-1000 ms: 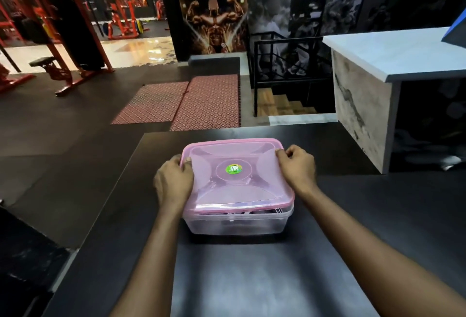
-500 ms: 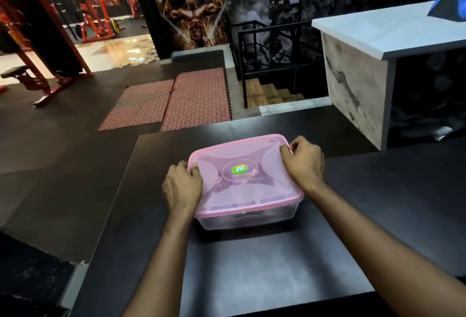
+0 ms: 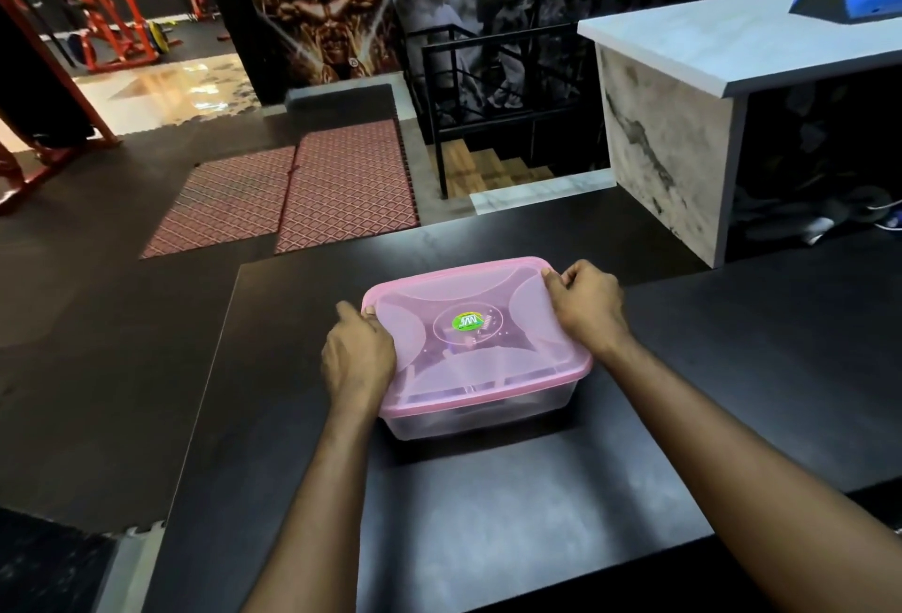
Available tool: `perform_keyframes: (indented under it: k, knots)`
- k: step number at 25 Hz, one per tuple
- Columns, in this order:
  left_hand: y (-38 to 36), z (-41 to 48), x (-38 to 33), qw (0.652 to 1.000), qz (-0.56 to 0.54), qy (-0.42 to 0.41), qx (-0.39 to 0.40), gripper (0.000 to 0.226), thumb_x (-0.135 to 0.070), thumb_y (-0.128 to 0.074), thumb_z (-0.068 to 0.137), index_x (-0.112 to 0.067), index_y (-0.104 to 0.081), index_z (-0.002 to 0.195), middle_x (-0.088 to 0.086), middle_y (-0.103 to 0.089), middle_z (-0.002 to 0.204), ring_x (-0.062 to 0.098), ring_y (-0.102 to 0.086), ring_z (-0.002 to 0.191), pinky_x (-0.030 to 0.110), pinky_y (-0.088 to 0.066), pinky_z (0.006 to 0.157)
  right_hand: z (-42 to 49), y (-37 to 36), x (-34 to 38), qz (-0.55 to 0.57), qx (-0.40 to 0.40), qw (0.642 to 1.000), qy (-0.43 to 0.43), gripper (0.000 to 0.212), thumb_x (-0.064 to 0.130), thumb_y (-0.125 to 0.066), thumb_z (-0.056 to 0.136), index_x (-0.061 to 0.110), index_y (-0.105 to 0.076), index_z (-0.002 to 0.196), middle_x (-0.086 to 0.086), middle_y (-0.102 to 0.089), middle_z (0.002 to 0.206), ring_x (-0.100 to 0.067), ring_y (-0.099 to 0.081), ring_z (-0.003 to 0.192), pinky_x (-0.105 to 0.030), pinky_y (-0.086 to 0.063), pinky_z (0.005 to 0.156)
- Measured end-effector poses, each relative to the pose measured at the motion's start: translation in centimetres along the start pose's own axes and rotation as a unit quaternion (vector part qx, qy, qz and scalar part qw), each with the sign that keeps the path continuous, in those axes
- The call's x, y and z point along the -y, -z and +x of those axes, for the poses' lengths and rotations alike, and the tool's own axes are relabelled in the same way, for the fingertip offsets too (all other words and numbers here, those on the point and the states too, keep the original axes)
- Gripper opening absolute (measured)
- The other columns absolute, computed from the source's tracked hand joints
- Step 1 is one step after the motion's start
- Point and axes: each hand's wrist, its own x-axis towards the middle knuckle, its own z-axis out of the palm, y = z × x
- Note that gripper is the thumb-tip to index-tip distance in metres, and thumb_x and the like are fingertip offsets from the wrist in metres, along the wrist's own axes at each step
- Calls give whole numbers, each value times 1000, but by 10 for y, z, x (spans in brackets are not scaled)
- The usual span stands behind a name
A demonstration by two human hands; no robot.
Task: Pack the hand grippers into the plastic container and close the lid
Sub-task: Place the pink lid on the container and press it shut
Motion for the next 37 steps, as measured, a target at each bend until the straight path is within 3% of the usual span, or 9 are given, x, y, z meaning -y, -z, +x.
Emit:
perform_keyframes:
  k: [3, 6, 8, 11, 13, 21, 26, 31, 37]
  knots:
    - [2, 11, -1, 1000, 5, -21, 19, 31, -19, -36, 94, -1, -50, 115, 29, -58, 118, 48, -55, 108, 47, -42, 88, 11, 0, 4, -36, 44, 998, 11, 31, 43, -52, 96, 13, -59, 92, -11, -69, 94, -35, -63, 88, -35, -45, 72]
    - [-3, 31, -1, 991, -47, -104, 66, 44, -12, -36, 93, -5, -47, 136, 20, -48, 138, 40, -47, 125, 44, -36, 105, 22, -3, 10, -24, 93, 993, 70, 29, 28, -45, 101, 12, -59, 121, -12, -64, 122, -34, -61, 110, -39, -48, 91]
    - [-10, 42, -3, 982, -30, -167, 84, 40, -14, -36, 96, -6, -52, 132, 18, -52, 134, 37, -49, 122, 42, -38, 104, 28, -5, 11, -30, 117, 988, 93, 36, 24, -39, 102, 16, -56, 132, -13, -60, 132, -33, -58, 119, -40, -46, 99]
    - [-14, 52, -7, 980, 1, -182, 82, 29, -21, -35, 98, -5, -57, 110, 19, -58, 116, 38, -53, 105, 44, -41, 91, 38, -10, 15, -45, 136, 985, 93, 30, 25, -35, 103, 14, -56, 121, -16, -62, 127, -37, -58, 114, -42, -47, 94]
    - [-15, 55, -9, 980, 14, -182, 84, 29, -21, -34, 98, -5, -56, 106, 20, -57, 114, 38, -51, 103, 44, -40, 90, 43, -14, 22, -64, 143, 983, 98, 26, 31, -34, 106, 12, -50, 108, -19, -62, 121, -40, -58, 110, -42, -44, 87]
    - [-16, 61, -18, 983, 52, -146, 98, 30, -27, -30, 98, -5, -50, 105, 22, -56, 122, 43, -49, 110, 48, -39, 88, 58, -20, 29, -68, 188, 976, 85, 22, 32, -32, 105, 12, -43, 104, -18, -56, 126, -37, -57, 111, -40, -41, 89]
    - [-18, 65, -28, 985, 84, -113, 101, 39, -30, -31, 96, -1, -52, 111, 26, -58, 125, 46, -50, 115, 48, -40, 93, 74, -26, 37, -103, 224, 967, 56, 44, 44, -27, 104, 11, -53, 117, -24, -56, 135, -41, -54, 121, -43, -43, 98]
    - [-24, 67, -29, 979, 120, -136, 91, 39, -30, -29, 97, -2, -52, 111, 27, -59, 123, 45, -53, 111, 49, -41, 91, 79, -34, 30, -94, 225, 965, 94, 36, 44, -26, 106, 18, -48, 93, -22, -63, 121, -41, -57, 112, -44, -43, 93]
    - [-28, 71, -27, 976, 124, -160, 85, 36, -26, -29, 99, -1, -51, 109, 29, -60, 120, 47, -53, 108, 48, -40, 90, 78, -39, 25, -85, 225, 965, 99, 29, 46, -25, 104, 23, -35, 88, -25, -63, 108, -43, -59, 101, -47, -46, 87]
